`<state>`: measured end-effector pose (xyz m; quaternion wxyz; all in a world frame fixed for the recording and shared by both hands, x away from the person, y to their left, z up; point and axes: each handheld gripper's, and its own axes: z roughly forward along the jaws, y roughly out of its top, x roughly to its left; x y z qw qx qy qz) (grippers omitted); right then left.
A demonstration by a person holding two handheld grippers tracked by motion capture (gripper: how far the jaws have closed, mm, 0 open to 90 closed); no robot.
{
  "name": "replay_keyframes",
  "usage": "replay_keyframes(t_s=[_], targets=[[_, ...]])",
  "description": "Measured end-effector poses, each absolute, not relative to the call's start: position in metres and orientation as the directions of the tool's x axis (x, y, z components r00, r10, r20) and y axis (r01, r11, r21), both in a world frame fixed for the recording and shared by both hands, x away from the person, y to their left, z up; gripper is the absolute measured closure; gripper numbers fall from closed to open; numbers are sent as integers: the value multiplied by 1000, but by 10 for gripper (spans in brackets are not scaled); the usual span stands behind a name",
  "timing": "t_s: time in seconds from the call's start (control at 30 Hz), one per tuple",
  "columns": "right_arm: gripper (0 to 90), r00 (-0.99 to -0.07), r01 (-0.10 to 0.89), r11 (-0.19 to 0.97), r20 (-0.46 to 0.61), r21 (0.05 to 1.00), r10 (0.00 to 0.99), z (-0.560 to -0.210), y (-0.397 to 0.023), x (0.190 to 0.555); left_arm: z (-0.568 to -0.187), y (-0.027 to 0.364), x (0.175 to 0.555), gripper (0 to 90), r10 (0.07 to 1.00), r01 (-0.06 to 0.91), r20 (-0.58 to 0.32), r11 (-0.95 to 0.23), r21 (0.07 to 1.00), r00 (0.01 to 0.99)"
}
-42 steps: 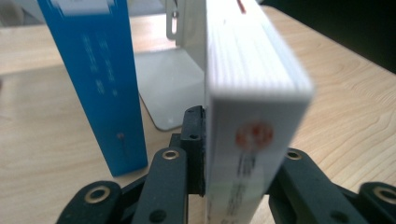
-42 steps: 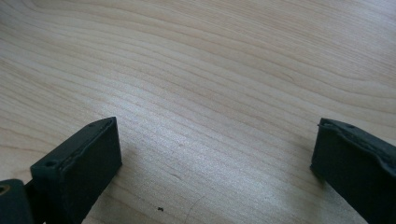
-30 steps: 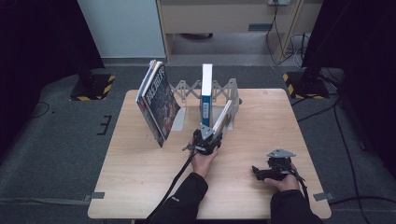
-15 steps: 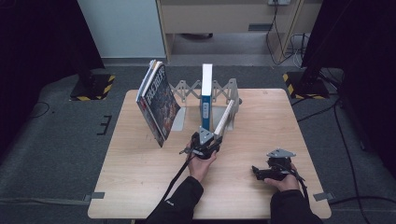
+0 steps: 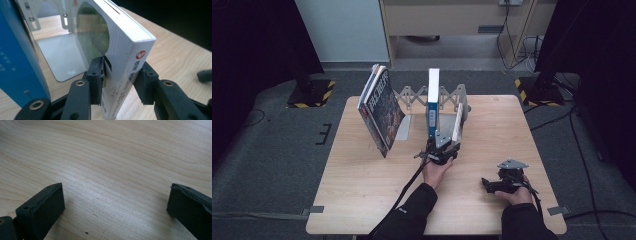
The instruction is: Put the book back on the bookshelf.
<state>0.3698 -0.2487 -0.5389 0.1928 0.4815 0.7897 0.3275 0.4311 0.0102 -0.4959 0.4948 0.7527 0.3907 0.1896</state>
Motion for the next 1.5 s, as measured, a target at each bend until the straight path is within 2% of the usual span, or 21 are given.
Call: replay_keyframes(t_s=[0.37, 1.1, 1.33, 1.5], targets=[[11, -462, 632, 323, 8, 704, 887, -539, -249, 370, -495, 11, 429, 617, 746, 396, -95, -237, 887, 660], [11, -467, 630, 327, 7, 704, 884, -539, -248, 370, -489, -12, 473, 596, 760, 402, -54, -280, 872, 647], [11, -468, 629, 328, 7, 704, 884, -539, -248, 371, -488, -12, 479, 564, 763, 399, -43, -288, 871, 646], [11, -470, 628, 330, 6, 704, 883, -539, -248, 371, -479, 0, 470, 507, 750, 373, -26, -298, 879, 661]])
